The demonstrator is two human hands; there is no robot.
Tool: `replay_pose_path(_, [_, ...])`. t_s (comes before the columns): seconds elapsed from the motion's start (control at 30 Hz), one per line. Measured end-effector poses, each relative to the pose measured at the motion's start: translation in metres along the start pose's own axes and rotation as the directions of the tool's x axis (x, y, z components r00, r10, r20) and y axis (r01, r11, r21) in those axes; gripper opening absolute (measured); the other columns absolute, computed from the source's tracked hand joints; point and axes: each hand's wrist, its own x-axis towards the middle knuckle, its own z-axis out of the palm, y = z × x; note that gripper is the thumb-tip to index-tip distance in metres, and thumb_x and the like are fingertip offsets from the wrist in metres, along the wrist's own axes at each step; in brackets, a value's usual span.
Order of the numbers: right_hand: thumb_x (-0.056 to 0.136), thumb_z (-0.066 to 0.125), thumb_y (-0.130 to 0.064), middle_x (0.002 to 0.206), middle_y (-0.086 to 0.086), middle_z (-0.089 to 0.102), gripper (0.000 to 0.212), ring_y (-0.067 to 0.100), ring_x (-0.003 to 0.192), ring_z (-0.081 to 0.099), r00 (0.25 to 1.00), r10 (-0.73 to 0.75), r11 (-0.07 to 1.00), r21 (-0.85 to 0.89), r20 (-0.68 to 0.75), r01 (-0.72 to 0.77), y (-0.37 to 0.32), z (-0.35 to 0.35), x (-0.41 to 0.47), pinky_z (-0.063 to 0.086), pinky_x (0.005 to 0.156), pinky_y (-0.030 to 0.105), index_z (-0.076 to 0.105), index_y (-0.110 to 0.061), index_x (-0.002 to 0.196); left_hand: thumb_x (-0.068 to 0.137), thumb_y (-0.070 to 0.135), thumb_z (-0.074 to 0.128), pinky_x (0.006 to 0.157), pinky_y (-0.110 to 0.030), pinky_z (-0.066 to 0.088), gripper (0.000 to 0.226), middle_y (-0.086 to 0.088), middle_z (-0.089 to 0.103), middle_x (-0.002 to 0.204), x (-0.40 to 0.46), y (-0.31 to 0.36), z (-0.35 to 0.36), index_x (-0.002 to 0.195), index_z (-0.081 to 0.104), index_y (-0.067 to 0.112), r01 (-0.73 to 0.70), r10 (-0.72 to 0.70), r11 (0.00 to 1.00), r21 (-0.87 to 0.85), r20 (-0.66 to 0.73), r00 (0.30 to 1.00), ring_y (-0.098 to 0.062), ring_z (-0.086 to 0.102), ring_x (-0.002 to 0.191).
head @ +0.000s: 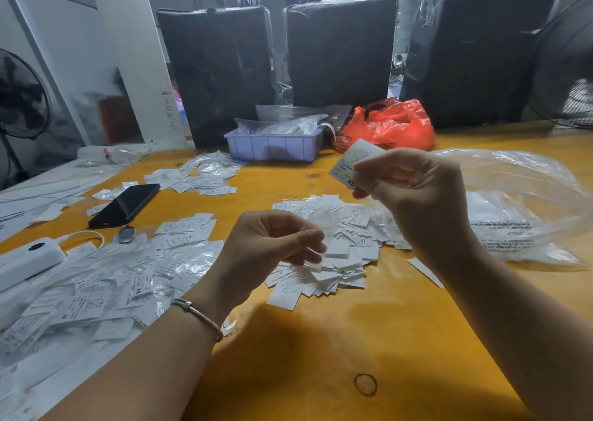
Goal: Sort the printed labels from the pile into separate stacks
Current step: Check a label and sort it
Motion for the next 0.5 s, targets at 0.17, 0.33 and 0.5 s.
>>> replay_pose_path(0.17, [0.076, 0.077, -0.004, 0.111, 0.005, 0.069, 0.054, 0.010, 0.084, 0.073, 0.994, -0.022, 0.999, -0.030, 0.104, 0.025, -0.0057, 0.0019, -0.0028, 0.059, 0.069, 0.023, 0.057, -0.016, 0.125, 0.077, 0.024, 0.073, 0.061, -0.024, 0.057, 0.019, -0.011, 0.076, 0.080, -0.0002, -0.0012, -0.0008, 0.086, 0.075, 0.007, -0.017, 0.017, 1.000, 0.004, 0.009, 1.000, -0.025, 0.074, 0.071])
replay_pose_path(0.33, [0.079, 0.073, -0.002, 0.094, -0.001, 0.072, 0.014, 0.007, 0.083, 0.072, 0.983, -0.013, 0.999, -0.031, 0.181, 0.019, -0.0076, 0.0043, -0.0055, 0.056, 0.066, 0.018, 0.070, 0.000, 0.092, 0.075, 0.025, 0.074, 0.059, -0.022, 0.055, 0.018, -0.012, 0.076, 0.080, -0.0003, -0.0004, -0.0002, 0.084, 0.076, 0.009, -0.017, 0.017, 0.999, -0.029, -0.005, 1.000, -0.024, 0.074, 0.071])
replay_pose_path(0.5, [0.082, 0.072, -0.007, 0.087, 0.000, 0.075, 0.003, 0.018, 0.077, 0.072, 0.987, 0.014, 0.996, -0.086, 0.161, 0.000, -0.0067, 0.0042, -0.0048, 0.058, 0.065, 0.041, 0.074, -0.008, 0.085, 0.073, 0.028, 0.076, 0.059, -0.021, 0.054, 0.019, -0.012, 0.076, 0.080, -0.0010, 0.0005, -0.0024, 0.083, 0.076, 0.012, -0.034, 0.033, 0.998, -0.049, -0.031, 0.999, -0.024, 0.074, 0.072])
